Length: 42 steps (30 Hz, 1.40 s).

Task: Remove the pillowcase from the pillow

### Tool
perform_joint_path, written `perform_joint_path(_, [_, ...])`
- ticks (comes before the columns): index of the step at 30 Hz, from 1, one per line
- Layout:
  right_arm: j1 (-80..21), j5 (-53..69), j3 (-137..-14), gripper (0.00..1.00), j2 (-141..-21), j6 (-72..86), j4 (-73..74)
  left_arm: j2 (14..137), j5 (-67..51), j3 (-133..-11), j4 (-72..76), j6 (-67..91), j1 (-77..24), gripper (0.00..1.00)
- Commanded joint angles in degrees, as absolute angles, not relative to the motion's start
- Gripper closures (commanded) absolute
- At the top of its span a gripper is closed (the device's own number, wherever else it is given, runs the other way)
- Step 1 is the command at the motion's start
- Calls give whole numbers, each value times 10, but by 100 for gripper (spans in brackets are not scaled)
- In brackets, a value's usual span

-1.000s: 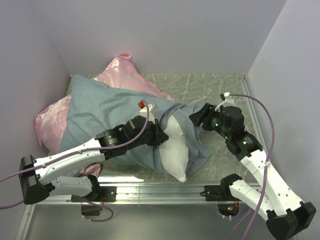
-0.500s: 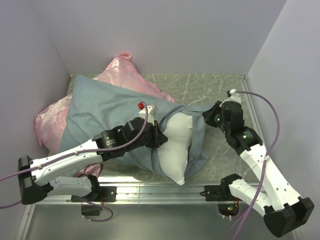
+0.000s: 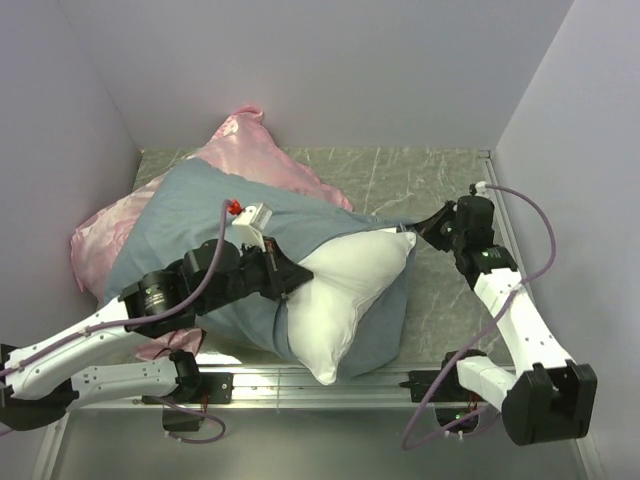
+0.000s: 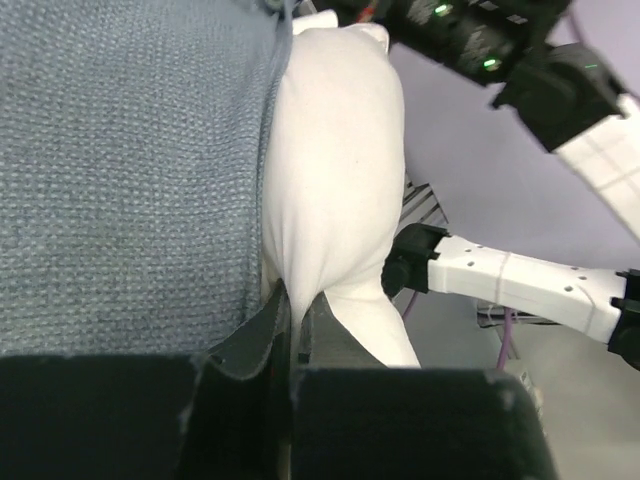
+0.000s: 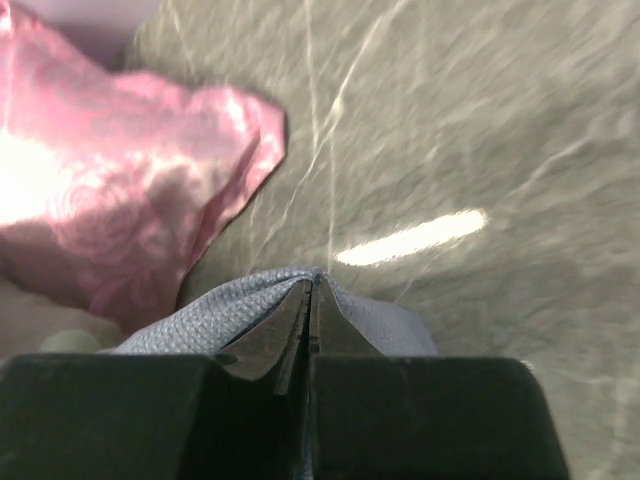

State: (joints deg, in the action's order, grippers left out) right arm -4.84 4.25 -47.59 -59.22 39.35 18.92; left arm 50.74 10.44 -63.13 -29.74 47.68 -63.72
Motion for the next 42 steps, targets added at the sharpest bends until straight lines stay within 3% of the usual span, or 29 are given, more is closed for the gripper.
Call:
perform_joint_path(1, [-31,72,-440,100,-626,416,95,475,155,-685,-273,464,-629,100])
perform_joint_path(5, [-47,148,-387,100,-659,439,2,491,187,-714,-237,467,-629,100])
perform_joint_path(9, [-121,146,-396,100,-673,429,-10,545,200,-746,-170,465,-629,100])
perform_joint_path(13, [-127,191,-389,77,-624,439,-12,611,235,-794,-130,445,-629,100])
perform_joint_path(17, [-112,160,-428,50,-538,418,96,668,241,-844,-108,425,-629,100])
perform_joint_path(20, [-79,122,-459,38,-503,410,189,700,243,-868,-98,417,-629,100])
perform_joint_path(22, [-66,93,-466,35,-460,412,216,718,248,-879,-98,413,-629,100])
perform_joint_path(29, [-49,110,-517,12,-333,417,287,747,252,-868,-93,414,-628,100])
perform_joint_path(35, [-48,313,-477,5,-345,454,189,759,232,-866,-91,416,-624,100])
perform_joint_path(42, [-50,339,-405,1,-334,490,122,778,200,-884,-98,416,-624,100])
